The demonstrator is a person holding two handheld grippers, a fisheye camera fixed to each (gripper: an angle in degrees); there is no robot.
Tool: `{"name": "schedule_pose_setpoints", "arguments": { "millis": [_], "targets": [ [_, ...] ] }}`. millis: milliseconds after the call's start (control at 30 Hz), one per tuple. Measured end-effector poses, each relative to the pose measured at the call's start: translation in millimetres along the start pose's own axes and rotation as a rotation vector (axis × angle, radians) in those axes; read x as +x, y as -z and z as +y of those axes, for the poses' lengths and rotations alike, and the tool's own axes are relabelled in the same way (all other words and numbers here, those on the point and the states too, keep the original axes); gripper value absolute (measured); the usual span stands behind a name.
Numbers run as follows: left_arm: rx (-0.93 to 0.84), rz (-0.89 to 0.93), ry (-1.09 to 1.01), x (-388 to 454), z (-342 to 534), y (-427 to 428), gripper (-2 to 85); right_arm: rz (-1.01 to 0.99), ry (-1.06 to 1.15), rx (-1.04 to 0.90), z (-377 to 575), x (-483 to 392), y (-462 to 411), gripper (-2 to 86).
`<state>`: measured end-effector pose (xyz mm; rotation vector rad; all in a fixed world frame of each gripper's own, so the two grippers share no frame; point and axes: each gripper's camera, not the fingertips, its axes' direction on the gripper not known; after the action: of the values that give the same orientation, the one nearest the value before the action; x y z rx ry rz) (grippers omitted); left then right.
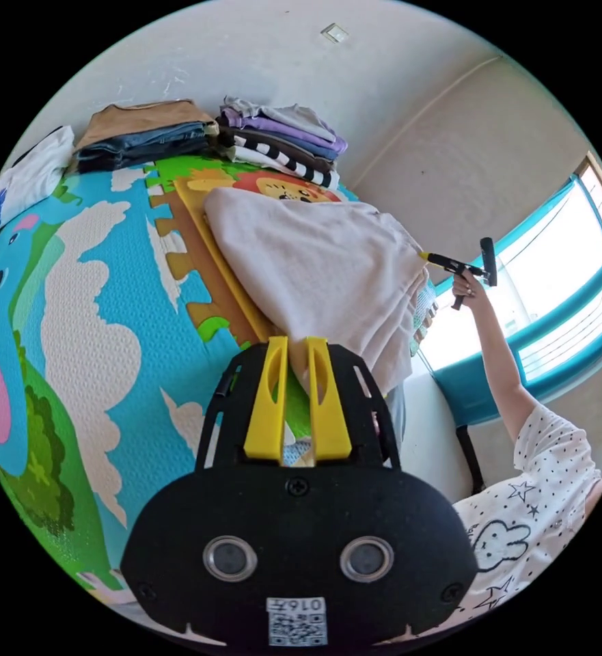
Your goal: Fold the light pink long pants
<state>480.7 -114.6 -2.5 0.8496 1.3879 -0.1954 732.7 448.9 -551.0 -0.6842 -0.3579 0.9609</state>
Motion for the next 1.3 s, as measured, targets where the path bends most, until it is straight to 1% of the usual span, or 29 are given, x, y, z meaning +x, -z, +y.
{"name": "schedule_pose_setpoints", "arguments": {
  "millis": [67, 100, 167, 200, 233, 267, 333, 433, 500, 567, 600, 633, 667, 700, 767, 800, 867, 967, 1100, 1233, 1300],
  "targets": [
    [0.012, 0.009, 0.019, -12.9, 3.4, 3.4, 4.8, -0.073, -0.023, 0.102, 12.5, -2.0, 17.2, 2.1],
    [0.014, 0.016, 0.026, -16.9, 4.5, 4.3, 4.9, -0.079, -0.029, 0.101, 14.7, -1.6, 16.8, 2.2],
    [0.022, 0.090, 0.047, -33.1, 8.5, 7.9, 5.6, -0.028, -0.072, -0.051, 18.6, -1.0, -4.5, 4.1],
    [0.020, 0.106, 0.049, -36.7, 9.3, 8.7, 6.0, -0.016, -0.089, -0.073, 19.7, -1.6, -8.6, 5.1],
    [0.013, 0.140, 0.049, -43.3, 10.9, 10.4, 6.7, -0.002, -0.132, -0.049, 22.3, -3.7, -8.0, 6.6],
    [0.005, 0.173, 0.051, -49.5, 13.1, 12.4, 7.3, -0.010, -0.164, 0.023, 25.9, -8.2, -0.1, 7.6],
    [-0.014, 0.209, 0.045, -57.3, 17.0, 14.6, 7.6, -0.018, -0.206, 0.129, 32.0, -21.1, 13.9, 7.2],
    [-0.028, 0.237, 0.035, -70.0, 24.2, 17.3, 6.7, 0.020, -0.109, 0.252, 35.3, -73.5, 28.5, 7.1],
    [-0.033, 0.229, 0.046, -79.3, 27.4, 17.7, 5.4, 0.019, -0.024, 0.278, 27.9, -116.2, 30.3, 7.5],
    [-0.017, 0.236, 0.082, -94.2, 33.1, 21.6, 3.6, -0.122, 0.133, 0.231, 5.8, -181.1, 21.2, 8.4],
    [-0.012, 0.243, 0.091, -97.8, 34.9, 22.9, 3.2, -0.162, 0.164, 0.207, -1.4, -198.3, 16.7, 8.7],
    [0.000, 0.255, 0.107, -104.6, 39.0, 25.6, 2.6, -0.224, 0.222, 0.166, -16.8, -234.2, 6.4, 9.5],
    [0.019, 0.262, 0.118, -110.7, 43.4, 28.8, 2.1, -0.243, 0.261, 0.140, -33.1, -270.9, -5.4, 10.1],
    [0.025, 0.263, 0.122, -113.4, 45.4, 30.2, 1.9, -0.241, 0.274, 0.128, -41.5, -289.4, -12.2, 10.4],
    [0.038, 0.266, 0.134, -124.7, 52.8, 35.4, 1.3, -0.195, 0.360, 0.036, -75.6, -364.7, -47.6, 11.1],
    [0.041, 0.265, 0.136, -127.4, 54.7, 36.6, 1.3, -0.176, 0.384, -0.001, -83.4, -383.1, -59.0, 11.1],
    [0.052, 0.257, 0.149, -137.8, 62.4, 40.7, 1.0, -0.078, 0.429, -0.147, -107.8, -449.2, -109.5, 10.5],
    [0.063, 0.241, 0.151, -149.5, 72.5, 46.2, 0.8, 0.055, 0.437, -0.262, -125.1, -508.9, -162.8, 8.6],
    [0.067, 0.243, 0.149, -165.2, 82.7, 54.1, 0.5, 0.186, 0.431, -0.335, -140.8, -547.7, -196.7, 7.8],
    [0.073, 0.236, 0.136, -182.9, 94.7, 63.0, 0.1, 0.166, 0.432, -0.355, -158.0, -572.1, -204.9, 6.3],
    [0.083, 0.233, 0.120, -190.4, 100.6, 67.7, -0.1, 0.177, 0.434, -0.347, -164.9, -580.7, -205.7, 3.2]
  ]
}}
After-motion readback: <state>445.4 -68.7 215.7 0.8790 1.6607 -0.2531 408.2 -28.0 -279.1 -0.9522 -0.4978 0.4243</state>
